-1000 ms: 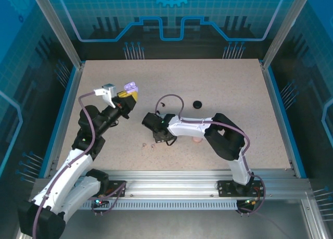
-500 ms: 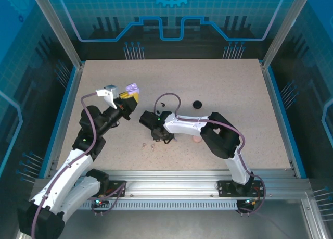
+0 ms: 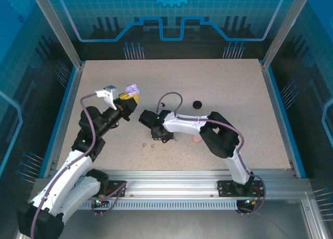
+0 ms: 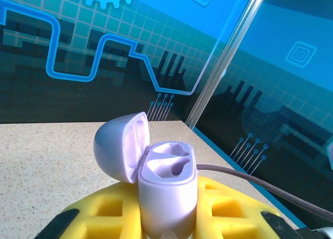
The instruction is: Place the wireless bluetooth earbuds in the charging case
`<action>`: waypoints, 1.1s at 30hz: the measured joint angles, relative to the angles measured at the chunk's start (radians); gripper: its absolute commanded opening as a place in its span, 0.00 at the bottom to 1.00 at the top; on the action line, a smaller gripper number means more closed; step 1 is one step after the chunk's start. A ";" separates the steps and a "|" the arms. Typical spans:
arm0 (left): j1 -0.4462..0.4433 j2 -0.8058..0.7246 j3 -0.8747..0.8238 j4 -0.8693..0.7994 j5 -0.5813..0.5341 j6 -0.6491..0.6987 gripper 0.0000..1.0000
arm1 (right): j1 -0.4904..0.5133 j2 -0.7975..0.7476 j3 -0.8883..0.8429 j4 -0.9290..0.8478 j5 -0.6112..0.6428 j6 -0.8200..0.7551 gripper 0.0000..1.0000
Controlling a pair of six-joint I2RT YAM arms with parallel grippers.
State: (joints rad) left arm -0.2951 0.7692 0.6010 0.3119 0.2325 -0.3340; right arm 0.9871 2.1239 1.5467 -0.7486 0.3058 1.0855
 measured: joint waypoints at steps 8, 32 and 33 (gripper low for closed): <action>-0.011 0.000 0.000 0.000 0.000 0.000 0.00 | 0.000 -0.008 -0.006 0.009 0.000 -0.021 0.09; -0.117 0.230 -0.159 0.467 0.069 0.259 0.00 | -0.186 -0.722 -0.187 0.264 0.033 -0.486 0.11; -0.122 0.248 -0.159 0.491 0.074 0.270 0.00 | -0.197 -0.743 -0.188 0.275 0.019 -0.512 0.11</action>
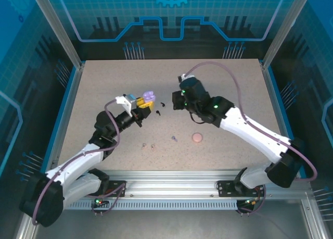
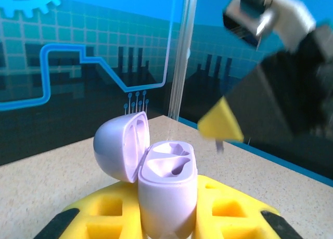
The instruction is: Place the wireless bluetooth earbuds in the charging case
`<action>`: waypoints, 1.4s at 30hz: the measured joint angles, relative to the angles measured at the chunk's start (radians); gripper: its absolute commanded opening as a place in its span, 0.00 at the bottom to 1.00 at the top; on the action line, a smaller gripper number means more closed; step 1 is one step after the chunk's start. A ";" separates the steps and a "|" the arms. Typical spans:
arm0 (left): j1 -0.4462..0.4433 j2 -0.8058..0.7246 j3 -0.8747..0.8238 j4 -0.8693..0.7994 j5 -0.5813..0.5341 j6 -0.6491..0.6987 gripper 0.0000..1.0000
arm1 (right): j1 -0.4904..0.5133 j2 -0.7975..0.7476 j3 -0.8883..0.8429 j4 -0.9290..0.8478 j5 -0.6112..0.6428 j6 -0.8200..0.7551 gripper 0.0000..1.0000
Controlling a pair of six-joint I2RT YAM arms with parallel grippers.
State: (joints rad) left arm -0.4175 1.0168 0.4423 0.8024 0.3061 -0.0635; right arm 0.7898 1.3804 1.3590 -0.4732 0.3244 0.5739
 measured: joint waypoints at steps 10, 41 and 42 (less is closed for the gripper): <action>-0.026 0.161 0.028 0.219 0.083 0.104 0.00 | -0.092 -0.131 -0.081 0.188 -0.280 -0.240 0.11; -0.064 0.331 0.073 0.438 0.235 0.126 0.00 | -0.037 -0.168 -0.194 0.344 -0.463 -0.407 0.09; -0.066 0.332 0.074 0.438 0.235 0.126 0.00 | -0.037 -0.164 -0.194 0.344 -0.464 -0.408 0.09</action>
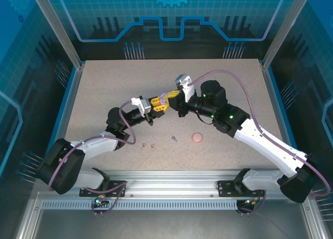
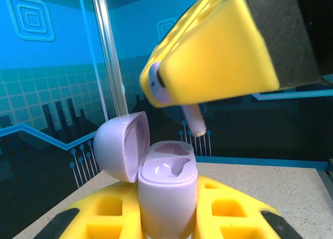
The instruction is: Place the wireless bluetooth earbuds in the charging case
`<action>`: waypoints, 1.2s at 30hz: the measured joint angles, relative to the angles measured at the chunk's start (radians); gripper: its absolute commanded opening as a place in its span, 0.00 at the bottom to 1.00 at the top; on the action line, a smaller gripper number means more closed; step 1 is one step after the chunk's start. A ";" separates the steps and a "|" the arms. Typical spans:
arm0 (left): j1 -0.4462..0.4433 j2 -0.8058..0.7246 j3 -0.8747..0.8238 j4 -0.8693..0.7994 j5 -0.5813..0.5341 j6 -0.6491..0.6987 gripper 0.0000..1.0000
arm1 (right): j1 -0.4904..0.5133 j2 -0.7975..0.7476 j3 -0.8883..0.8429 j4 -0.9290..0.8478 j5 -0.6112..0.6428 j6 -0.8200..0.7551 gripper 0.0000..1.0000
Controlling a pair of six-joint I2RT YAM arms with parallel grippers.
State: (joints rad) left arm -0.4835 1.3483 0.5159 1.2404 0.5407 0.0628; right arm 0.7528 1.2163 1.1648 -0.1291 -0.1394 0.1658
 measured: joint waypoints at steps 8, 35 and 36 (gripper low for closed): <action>-0.004 0.004 0.007 -0.002 0.000 0.000 0.00 | 0.000 0.015 0.000 0.003 0.001 -0.011 0.09; -0.004 0.007 0.027 -0.061 0.011 -0.038 0.00 | 0.005 0.019 -0.051 0.055 0.033 -0.074 0.06; -0.004 0.007 0.028 -0.061 0.011 -0.038 0.00 | 0.006 0.019 -0.052 0.053 0.034 -0.080 0.06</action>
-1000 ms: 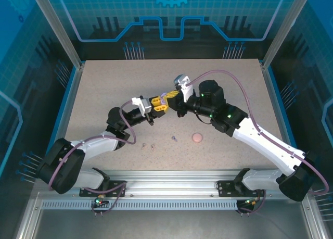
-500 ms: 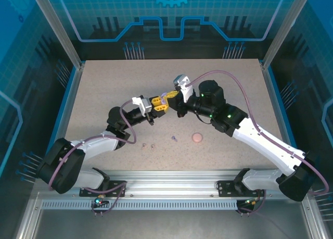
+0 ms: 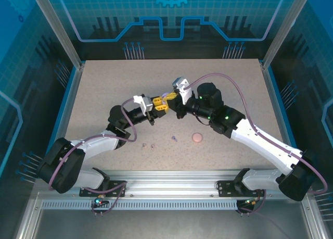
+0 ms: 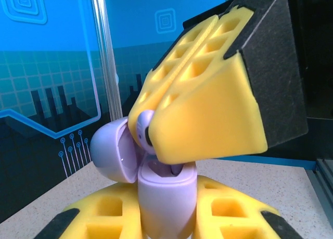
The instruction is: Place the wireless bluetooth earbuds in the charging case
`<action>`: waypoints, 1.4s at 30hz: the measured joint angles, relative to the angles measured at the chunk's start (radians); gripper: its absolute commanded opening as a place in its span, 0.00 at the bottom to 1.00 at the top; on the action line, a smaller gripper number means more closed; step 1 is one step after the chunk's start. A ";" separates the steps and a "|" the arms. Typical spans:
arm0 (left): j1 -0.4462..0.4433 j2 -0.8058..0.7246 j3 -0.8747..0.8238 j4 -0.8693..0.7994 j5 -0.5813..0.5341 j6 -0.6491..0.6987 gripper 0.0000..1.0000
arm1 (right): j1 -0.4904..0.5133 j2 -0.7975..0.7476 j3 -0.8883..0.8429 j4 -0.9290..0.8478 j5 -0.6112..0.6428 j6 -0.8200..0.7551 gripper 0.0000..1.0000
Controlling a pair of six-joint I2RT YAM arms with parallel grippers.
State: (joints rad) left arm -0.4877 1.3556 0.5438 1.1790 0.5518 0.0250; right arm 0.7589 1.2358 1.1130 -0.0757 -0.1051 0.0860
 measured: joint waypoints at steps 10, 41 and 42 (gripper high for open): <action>-0.002 -0.001 0.010 -0.030 0.000 0.000 0.00 | 0.007 -0.007 0.008 -0.048 -0.001 -0.021 0.52; -0.003 -0.236 -0.156 0.059 -0.283 0.000 0.00 | -0.067 0.076 -0.177 -0.272 0.153 0.394 0.60; -0.003 -0.257 -0.157 0.040 -0.288 0.000 0.00 | -0.063 0.113 -0.177 -0.275 0.153 0.393 0.59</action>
State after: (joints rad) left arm -0.4911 1.0985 0.3870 1.2194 0.2638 0.0254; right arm 0.6956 1.3483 0.9360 -0.3511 0.0479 0.4786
